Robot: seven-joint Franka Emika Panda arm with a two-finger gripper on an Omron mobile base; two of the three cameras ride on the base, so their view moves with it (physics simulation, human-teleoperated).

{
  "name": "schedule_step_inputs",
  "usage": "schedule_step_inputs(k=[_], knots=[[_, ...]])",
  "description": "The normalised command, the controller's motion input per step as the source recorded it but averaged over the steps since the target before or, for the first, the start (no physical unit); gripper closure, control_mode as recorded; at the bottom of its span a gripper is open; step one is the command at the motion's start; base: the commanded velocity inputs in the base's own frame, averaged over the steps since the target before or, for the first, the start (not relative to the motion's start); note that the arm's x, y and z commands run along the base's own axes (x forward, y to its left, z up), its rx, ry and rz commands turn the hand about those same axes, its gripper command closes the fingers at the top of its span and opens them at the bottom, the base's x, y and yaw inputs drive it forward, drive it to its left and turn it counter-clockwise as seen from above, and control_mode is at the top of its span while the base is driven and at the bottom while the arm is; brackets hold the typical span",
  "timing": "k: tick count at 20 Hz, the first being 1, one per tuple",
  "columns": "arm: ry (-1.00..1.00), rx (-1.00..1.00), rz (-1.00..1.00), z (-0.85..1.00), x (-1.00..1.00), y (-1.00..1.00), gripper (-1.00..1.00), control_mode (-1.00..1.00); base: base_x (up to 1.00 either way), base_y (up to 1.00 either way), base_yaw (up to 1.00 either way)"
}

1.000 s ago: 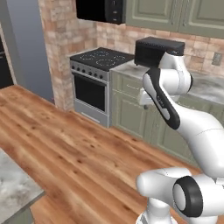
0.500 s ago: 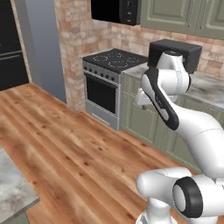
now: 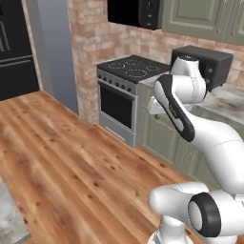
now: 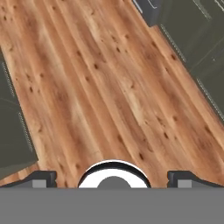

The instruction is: Place the two vegetables and bowl onto the tray for setting up a vegetable dip station.

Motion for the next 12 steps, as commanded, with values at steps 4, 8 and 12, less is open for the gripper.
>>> schedule_step_inputs(k=[4, 8, 12], knots=[[0.00, 0.00, 0.00, 0.00, 0.00, 0.00, -1.00, 1.00, 0.58, -0.16, 0.16], [0.00, 0.00, 0.00, 0.00, 0.00, 0.00, -1.00, 1.00, 0.58, -0.16, 0.16], [0.00, 0.00, 0.00, 0.00, 0.00, 0.00, -1.00, 1.00, 0.58, -0.16, 0.16]])
